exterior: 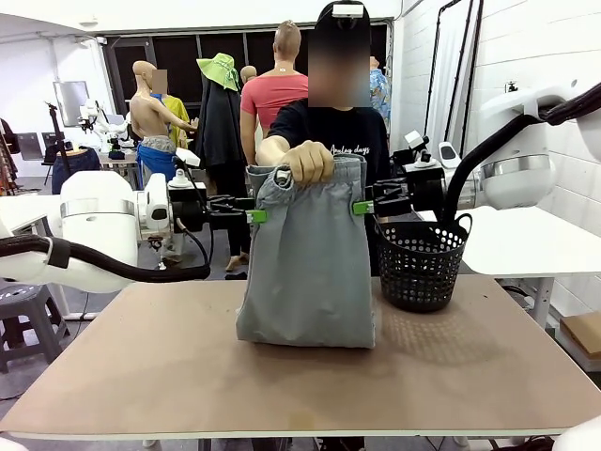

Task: Fold the training pants.
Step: Release the ends of the Training pants and then grab the overlapped ends.

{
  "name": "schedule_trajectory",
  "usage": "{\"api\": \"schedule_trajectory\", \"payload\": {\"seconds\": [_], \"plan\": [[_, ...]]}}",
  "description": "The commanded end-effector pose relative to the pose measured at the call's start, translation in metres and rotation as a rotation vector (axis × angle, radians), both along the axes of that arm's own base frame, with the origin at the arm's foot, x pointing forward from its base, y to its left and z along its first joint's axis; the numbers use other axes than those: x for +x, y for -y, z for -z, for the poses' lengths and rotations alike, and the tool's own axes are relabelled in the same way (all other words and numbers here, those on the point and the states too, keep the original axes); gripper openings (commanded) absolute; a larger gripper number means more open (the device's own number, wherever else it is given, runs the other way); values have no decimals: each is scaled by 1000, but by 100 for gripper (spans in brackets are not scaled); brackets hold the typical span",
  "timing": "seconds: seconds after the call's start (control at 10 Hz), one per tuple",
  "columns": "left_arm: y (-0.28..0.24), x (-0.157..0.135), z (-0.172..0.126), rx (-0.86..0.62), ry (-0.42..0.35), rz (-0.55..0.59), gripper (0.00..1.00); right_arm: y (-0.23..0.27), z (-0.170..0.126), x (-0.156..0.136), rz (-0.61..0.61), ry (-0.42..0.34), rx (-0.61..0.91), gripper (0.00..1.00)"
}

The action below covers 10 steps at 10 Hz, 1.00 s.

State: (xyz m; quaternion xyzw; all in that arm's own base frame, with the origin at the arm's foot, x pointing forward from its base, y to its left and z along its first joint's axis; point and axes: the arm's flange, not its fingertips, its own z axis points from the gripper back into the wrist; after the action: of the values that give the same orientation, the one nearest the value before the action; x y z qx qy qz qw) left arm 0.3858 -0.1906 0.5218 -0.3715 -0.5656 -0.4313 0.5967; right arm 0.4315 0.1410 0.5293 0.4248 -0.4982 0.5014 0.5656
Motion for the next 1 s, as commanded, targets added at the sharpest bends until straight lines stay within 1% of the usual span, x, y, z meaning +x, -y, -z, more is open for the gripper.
{"api": "schedule_trajectory", "payload": {"seconds": [0.0,0.1,0.2,0.5,0.7,0.8,0.9], "plan": [[0,-4,6,-8,10,-43,100,-9,9,-4,-7,-7,24,100],[0,-4,6,-10,11,-44,100,-11,10,-4,-35,-31,27,100],[0,-2,6,-6,17,-50,100,-11,10,-4,-47,-42,27,100],[-4,-1,10,14,4,-49,100,-15,12,-3,-89,-74,33,100],[-6,-1,10,13,7,62,100,-16,12,-3,-150,-116,18,100],[-7,-2,9,22,8,132,100,-13,10,-5,-192,-142,38,100],[-5,-3,10,27,7,178,100,-11,9,-7,-225,-171,36,100]]}}
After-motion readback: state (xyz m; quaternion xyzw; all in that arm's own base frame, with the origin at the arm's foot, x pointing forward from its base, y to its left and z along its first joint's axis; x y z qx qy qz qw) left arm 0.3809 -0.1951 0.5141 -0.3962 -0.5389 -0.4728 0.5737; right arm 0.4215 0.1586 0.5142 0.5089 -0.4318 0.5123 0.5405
